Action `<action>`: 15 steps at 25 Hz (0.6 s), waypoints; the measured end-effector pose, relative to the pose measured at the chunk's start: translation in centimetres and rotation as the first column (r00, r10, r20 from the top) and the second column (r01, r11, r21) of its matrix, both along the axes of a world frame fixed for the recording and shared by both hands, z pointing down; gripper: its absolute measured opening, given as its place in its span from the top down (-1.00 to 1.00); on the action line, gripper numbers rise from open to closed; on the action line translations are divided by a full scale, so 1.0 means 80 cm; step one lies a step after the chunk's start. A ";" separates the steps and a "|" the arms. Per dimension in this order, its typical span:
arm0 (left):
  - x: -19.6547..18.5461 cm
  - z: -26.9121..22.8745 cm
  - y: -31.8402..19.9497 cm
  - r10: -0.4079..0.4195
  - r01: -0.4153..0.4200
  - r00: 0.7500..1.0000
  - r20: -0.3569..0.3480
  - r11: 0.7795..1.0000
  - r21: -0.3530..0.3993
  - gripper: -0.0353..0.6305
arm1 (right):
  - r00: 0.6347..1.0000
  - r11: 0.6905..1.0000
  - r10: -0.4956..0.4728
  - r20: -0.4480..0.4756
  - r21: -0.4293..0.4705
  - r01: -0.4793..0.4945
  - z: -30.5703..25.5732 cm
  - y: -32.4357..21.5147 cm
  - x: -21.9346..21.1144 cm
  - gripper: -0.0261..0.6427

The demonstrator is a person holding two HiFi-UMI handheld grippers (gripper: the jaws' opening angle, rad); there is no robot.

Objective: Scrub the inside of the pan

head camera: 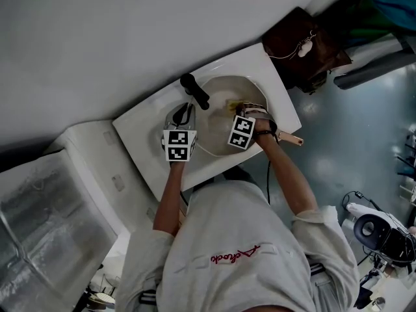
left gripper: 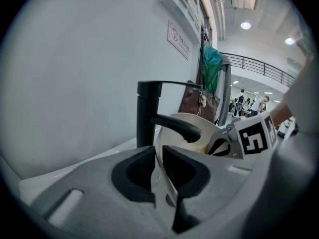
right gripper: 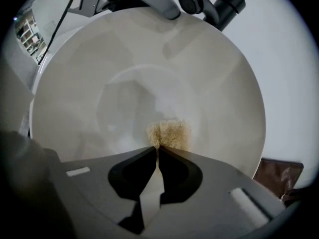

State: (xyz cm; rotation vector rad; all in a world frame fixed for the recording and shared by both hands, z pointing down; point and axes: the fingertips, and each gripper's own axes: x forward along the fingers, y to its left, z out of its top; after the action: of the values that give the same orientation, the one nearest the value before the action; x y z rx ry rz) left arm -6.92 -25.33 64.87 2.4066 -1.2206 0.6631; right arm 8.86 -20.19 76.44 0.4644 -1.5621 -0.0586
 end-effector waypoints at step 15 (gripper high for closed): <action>0.002 0.001 -0.002 -0.007 0.007 1.000 -0.004 1.000 -0.003 0.77 | 0.996 0.995 -0.089 0.015 -0.053 0.089 0.006 0.055 -0.044 0.85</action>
State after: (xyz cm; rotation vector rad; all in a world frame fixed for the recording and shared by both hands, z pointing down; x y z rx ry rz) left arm -6.76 -25.50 64.99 2.3988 -1.2256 0.6573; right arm 5.33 -15.75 76.95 0.3535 -1.5926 -0.0820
